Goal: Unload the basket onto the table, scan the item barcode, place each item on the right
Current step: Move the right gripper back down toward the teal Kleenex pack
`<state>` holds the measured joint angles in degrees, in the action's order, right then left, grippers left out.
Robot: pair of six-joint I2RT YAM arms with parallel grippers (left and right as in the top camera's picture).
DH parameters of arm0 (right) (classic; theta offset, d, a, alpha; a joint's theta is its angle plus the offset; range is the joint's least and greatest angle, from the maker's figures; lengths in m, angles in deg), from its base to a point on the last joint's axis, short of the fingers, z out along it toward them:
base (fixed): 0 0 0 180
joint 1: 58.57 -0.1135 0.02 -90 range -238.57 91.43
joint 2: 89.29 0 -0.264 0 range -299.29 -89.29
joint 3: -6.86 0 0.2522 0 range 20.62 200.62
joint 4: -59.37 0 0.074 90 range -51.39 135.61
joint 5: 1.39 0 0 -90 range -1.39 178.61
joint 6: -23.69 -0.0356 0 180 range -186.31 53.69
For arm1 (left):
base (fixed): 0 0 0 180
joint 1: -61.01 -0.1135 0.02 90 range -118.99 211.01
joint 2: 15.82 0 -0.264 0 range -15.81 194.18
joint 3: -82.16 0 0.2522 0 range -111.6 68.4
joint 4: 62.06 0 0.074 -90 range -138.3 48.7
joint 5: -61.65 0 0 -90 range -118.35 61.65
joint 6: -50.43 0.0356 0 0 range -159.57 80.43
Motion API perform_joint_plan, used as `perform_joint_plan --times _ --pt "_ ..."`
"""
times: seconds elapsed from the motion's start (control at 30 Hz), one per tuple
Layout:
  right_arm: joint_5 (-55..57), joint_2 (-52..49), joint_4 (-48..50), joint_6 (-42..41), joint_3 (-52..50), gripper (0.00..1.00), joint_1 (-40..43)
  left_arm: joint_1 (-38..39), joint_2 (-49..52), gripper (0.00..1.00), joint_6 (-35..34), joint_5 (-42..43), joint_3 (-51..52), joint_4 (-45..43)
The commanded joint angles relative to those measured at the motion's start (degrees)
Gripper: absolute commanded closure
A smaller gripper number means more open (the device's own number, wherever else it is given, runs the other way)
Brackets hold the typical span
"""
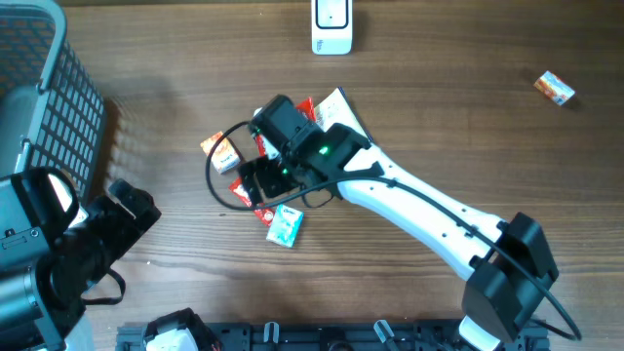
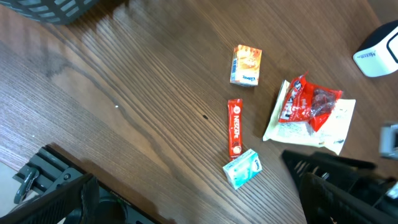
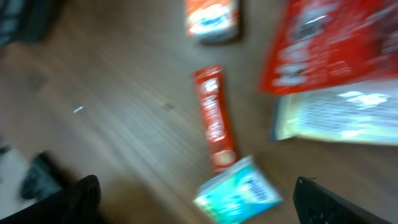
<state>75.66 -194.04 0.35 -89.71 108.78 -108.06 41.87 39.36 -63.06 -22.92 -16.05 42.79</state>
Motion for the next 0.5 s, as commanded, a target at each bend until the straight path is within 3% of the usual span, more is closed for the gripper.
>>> perform_joint_plan --times 0.0,0.17,0.47 --pt "-0.09 -2.38 -2.34 -10.08 -1.68 0.0 -2.45 -0.26 0.0 0.0 -0.76 -0.55 0.09 -0.13" --pt "9.4 -5.09 -7.1 -23.52 -3.72 0.0 -5.84 -0.26 0.0 0.0 -0.76 -0.57 0.09 -0.13" --pt "15.93 -9.99 -7.74 -32.63 -5.27 0.12 -9.81 -0.26 0.0 0.0 -0.76 -0.57 0.09 -0.13"
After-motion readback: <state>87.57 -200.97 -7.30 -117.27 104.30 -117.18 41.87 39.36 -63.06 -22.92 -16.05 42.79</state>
